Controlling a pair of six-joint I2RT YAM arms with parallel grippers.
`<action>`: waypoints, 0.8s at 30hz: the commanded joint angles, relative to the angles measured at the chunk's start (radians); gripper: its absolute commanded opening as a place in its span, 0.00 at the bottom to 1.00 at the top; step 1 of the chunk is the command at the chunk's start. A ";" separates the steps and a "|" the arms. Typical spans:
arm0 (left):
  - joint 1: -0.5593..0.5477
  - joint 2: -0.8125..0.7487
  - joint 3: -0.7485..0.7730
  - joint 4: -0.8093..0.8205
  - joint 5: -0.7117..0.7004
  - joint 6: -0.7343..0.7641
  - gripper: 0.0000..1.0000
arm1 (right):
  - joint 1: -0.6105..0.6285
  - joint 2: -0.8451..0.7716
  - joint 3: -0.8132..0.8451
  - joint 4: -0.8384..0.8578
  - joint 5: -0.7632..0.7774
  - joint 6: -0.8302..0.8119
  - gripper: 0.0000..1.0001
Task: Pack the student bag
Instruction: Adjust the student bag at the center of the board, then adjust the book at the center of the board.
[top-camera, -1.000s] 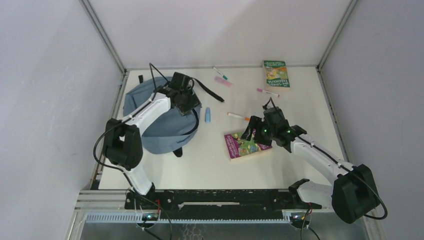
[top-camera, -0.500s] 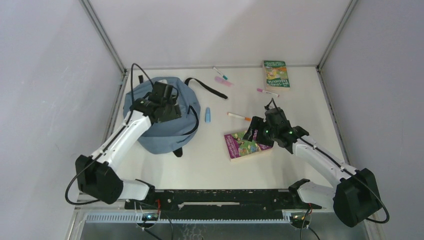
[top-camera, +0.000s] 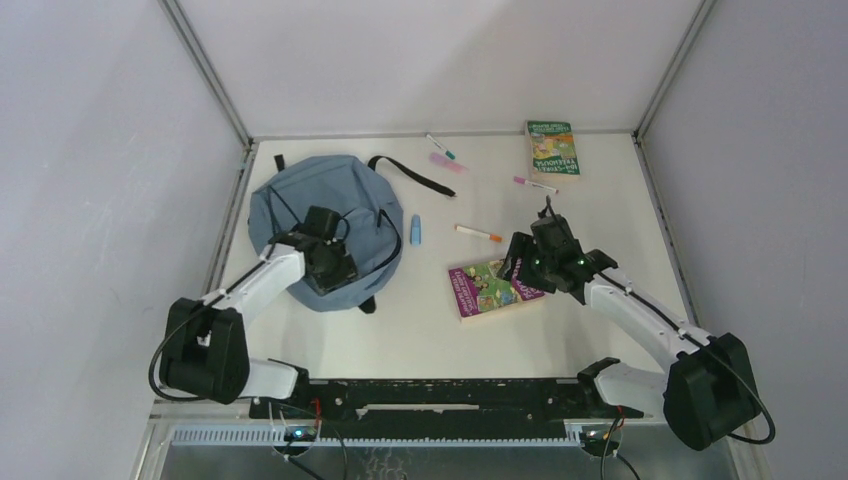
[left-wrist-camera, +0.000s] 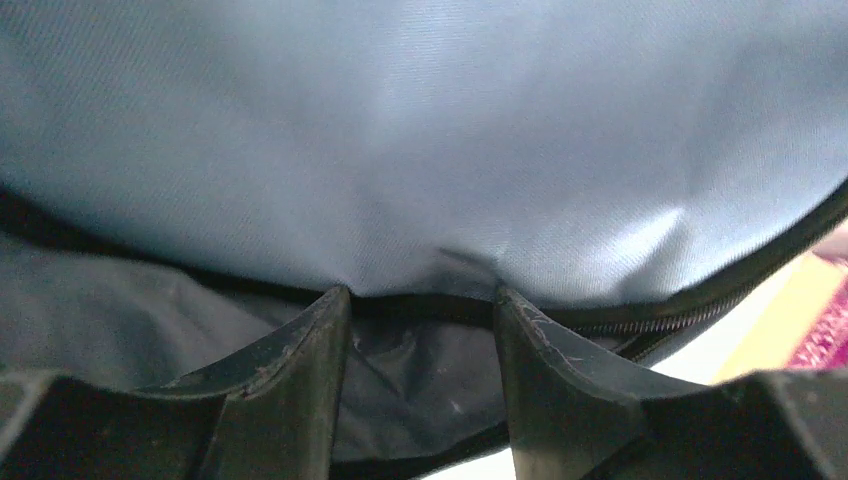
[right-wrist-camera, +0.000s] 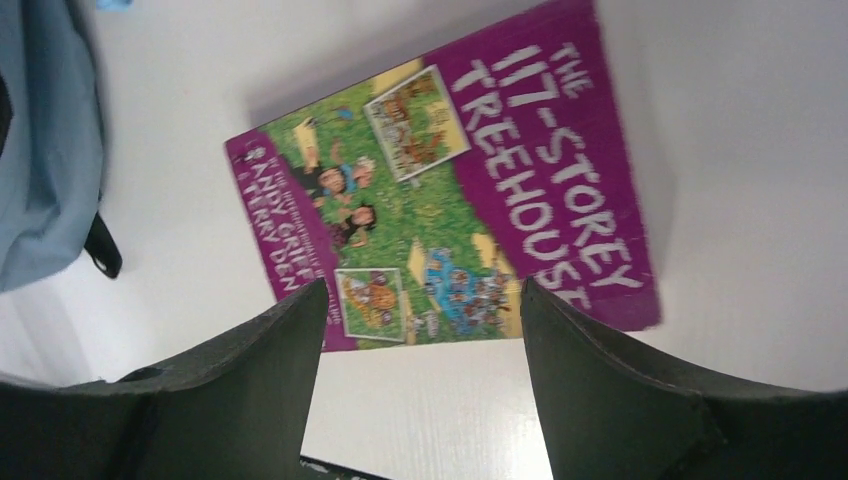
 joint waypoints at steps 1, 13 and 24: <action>-0.138 0.020 0.016 0.094 0.117 -0.113 0.59 | -0.064 -0.006 0.039 -0.043 0.079 -0.026 0.79; -0.324 -0.146 0.220 0.030 -0.115 -0.065 0.63 | -0.120 -0.021 0.027 -0.051 0.117 -0.013 0.79; -0.534 0.138 0.423 0.229 0.089 0.178 0.76 | -0.218 -0.065 -0.022 -0.043 0.064 0.024 0.79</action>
